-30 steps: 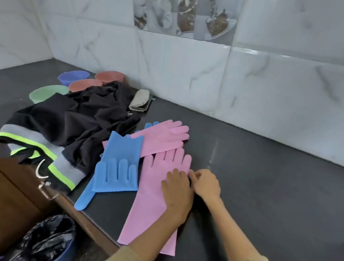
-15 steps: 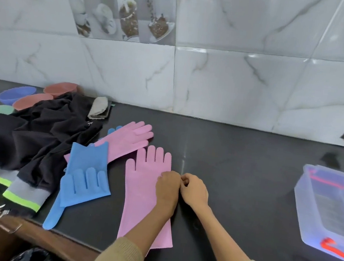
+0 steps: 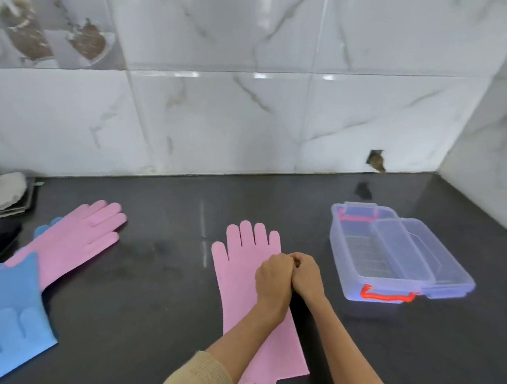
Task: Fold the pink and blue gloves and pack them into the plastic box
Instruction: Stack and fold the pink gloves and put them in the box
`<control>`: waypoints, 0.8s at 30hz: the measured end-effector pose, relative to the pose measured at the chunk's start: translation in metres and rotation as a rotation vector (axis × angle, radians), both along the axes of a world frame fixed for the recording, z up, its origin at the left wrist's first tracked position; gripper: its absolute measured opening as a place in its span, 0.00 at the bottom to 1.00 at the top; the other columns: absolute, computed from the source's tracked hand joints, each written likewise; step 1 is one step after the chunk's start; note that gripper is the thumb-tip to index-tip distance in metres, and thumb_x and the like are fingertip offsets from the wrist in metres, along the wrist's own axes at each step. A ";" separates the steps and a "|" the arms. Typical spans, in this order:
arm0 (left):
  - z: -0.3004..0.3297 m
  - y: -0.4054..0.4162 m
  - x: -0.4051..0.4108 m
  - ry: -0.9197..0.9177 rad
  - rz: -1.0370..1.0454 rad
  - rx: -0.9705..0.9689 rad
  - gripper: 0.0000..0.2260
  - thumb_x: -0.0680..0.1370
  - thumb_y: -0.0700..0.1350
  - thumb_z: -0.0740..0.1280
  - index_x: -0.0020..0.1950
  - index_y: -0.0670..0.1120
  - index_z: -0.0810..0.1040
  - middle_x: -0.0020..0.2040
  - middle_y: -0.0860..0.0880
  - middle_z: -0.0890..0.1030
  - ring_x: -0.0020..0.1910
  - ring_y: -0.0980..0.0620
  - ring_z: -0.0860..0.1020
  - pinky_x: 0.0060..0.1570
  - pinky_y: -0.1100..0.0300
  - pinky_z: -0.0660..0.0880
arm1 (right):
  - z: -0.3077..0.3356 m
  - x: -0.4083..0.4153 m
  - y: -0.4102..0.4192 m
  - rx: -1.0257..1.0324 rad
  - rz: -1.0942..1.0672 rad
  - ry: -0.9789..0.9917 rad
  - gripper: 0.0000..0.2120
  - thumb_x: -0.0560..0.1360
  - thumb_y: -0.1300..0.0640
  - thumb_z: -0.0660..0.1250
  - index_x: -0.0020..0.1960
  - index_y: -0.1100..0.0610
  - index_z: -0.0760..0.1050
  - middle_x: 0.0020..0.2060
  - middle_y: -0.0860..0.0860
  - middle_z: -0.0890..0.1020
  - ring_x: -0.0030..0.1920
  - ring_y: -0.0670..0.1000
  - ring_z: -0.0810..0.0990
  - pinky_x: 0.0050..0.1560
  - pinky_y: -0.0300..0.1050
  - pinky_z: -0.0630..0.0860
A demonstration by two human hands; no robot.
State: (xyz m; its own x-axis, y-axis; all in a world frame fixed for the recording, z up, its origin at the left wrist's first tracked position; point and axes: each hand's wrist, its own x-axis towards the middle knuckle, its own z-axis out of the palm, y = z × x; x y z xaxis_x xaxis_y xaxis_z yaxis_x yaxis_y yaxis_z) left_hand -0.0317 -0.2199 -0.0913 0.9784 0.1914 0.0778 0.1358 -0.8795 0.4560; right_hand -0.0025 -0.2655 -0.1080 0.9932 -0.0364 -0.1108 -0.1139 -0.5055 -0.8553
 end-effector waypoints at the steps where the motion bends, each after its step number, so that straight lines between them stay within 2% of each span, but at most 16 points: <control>1: 0.001 0.012 0.002 -0.073 -0.032 0.036 0.12 0.80 0.38 0.55 0.47 0.43 0.78 0.42 0.47 0.81 0.38 0.50 0.78 0.31 0.67 0.68 | 0.000 0.001 -0.007 0.035 -0.021 0.008 0.11 0.77 0.62 0.58 0.42 0.64 0.77 0.35 0.53 0.80 0.38 0.52 0.78 0.43 0.47 0.76; 3: 0.004 0.016 0.009 -0.156 0.042 0.030 0.12 0.80 0.41 0.54 0.45 0.49 0.76 0.38 0.53 0.75 0.40 0.52 0.76 0.34 0.63 0.69 | 0.004 0.000 -0.017 0.155 -0.067 0.019 0.16 0.79 0.58 0.57 0.36 0.62 0.74 0.30 0.53 0.78 0.34 0.51 0.75 0.37 0.44 0.74; 5: 0.023 0.009 0.005 -0.317 0.065 0.004 0.13 0.78 0.44 0.53 0.46 0.55 0.76 0.42 0.58 0.73 0.44 0.56 0.71 0.43 0.59 0.68 | 0.012 0.000 -0.023 0.267 -0.098 0.041 0.19 0.81 0.56 0.54 0.34 0.57 0.75 0.29 0.50 0.79 0.32 0.48 0.77 0.33 0.37 0.72; 6: 0.033 0.009 0.004 -0.370 0.084 -0.102 0.14 0.77 0.43 0.54 0.45 0.54 0.78 0.44 0.58 0.75 0.42 0.59 0.70 0.45 0.61 0.67 | 0.018 0.001 -0.025 0.311 -0.111 0.087 0.19 0.81 0.55 0.53 0.36 0.56 0.76 0.30 0.49 0.80 0.33 0.46 0.78 0.32 0.36 0.71; 8: 0.052 0.020 0.010 -0.355 0.094 -0.482 0.12 0.76 0.39 0.60 0.37 0.48 0.80 0.42 0.52 0.81 0.33 0.60 0.73 0.39 0.65 0.67 | 0.027 0.005 -0.028 0.487 -0.138 0.282 0.18 0.82 0.52 0.53 0.45 0.56 0.79 0.33 0.49 0.82 0.35 0.46 0.80 0.32 0.39 0.72; 10: 0.065 0.040 0.010 -0.330 0.121 -0.858 0.10 0.75 0.38 0.64 0.36 0.45 0.81 0.35 0.48 0.82 0.32 0.53 0.78 0.35 0.60 0.74 | 0.033 0.005 -0.028 0.666 -0.054 0.502 0.17 0.81 0.49 0.54 0.52 0.58 0.77 0.34 0.52 0.83 0.35 0.50 0.81 0.33 0.42 0.74; 12: 0.067 0.064 0.008 -0.279 0.224 -1.205 0.09 0.75 0.36 0.65 0.36 0.45 0.81 0.32 0.49 0.82 0.31 0.52 0.80 0.32 0.58 0.80 | 0.032 0.002 -0.022 0.734 0.104 0.636 0.17 0.81 0.47 0.56 0.53 0.58 0.77 0.36 0.53 0.85 0.35 0.51 0.83 0.36 0.44 0.77; 13: 0.063 0.078 0.006 -0.260 0.294 -1.344 0.09 0.75 0.36 0.65 0.36 0.44 0.80 0.31 0.49 0.82 0.28 0.55 0.80 0.29 0.60 0.79 | 0.028 0.002 -0.016 0.753 0.163 0.663 0.17 0.80 0.47 0.56 0.54 0.59 0.77 0.40 0.54 0.85 0.39 0.52 0.83 0.41 0.46 0.78; 15: 0.050 0.107 0.004 -0.219 0.469 -1.516 0.08 0.75 0.34 0.66 0.36 0.42 0.78 0.30 0.48 0.80 0.23 0.58 0.78 0.24 0.66 0.76 | 0.019 0.002 0.000 0.806 0.246 0.664 0.18 0.81 0.50 0.57 0.61 0.62 0.74 0.52 0.57 0.82 0.53 0.55 0.81 0.56 0.51 0.77; 16: 0.045 0.123 0.002 -0.183 0.569 -1.547 0.07 0.74 0.34 0.67 0.36 0.41 0.77 0.32 0.46 0.79 0.22 0.57 0.77 0.23 0.66 0.75 | 0.015 0.004 0.010 0.817 0.274 0.664 0.19 0.81 0.51 0.57 0.64 0.63 0.72 0.57 0.59 0.80 0.58 0.57 0.79 0.62 0.52 0.74; 17: 0.039 0.138 0.000 -0.144 0.660 -1.529 0.06 0.73 0.34 0.68 0.36 0.40 0.76 0.33 0.46 0.78 0.23 0.54 0.77 0.24 0.64 0.74 | 0.013 0.005 0.019 0.801 0.290 0.659 0.18 0.81 0.53 0.58 0.65 0.64 0.71 0.59 0.59 0.79 0.60 0.57 0.78 0.63 0.51 0.74; 20: 0.017 0.181 -0.004 -0.035 0.795 -1.395 0.08 0.73 0.37 0.68 0.34 0.39 0.75 0.32 0.44 0.75 0.27 0.49 0.70 0.28 0.59 0.69 | 0.015 0.011 0.041 0.673 0.302 0.605 0.21 0.78 0.49 0.63 0.64 0.61 0.72 0.56 0.56 0.80 0.52 0.53 0.81 0.50 0.45 0.80; 22: 0.009 0.202 -0.002 0.003 0.806 -1.366 0.10 0.75 0.35 0.65 0.34 0.39 0.73 0.33 0.44 0.72 0.29 0.48 0.68 0.30 0.57 0.67 | 0.020 0.013 0.051 0.538 0.323 0.560 0.23 0.74 0.43 0.66 0.62 0.58 0.72 0.54 0.54 0.80 0.48 0.52 0.83 0.41 0.44 0.81; 24: 0.006 0.216 0.003 0.041 0.769 -1.306 0.10 0.77 0.36 0.63 0.36 0.40 0.73 0.35 0.44 0.74 0.31 0.49 0.70 0.32 0.56 0.69 | 0.022 0.012 0.059 0.368 0.332 0.463 0.20 0.74 0.43 0.66 0.59 0.56 0.72 0.48 0.50 0.81 0.42 0.49 0.83 0.33 0.41 0.80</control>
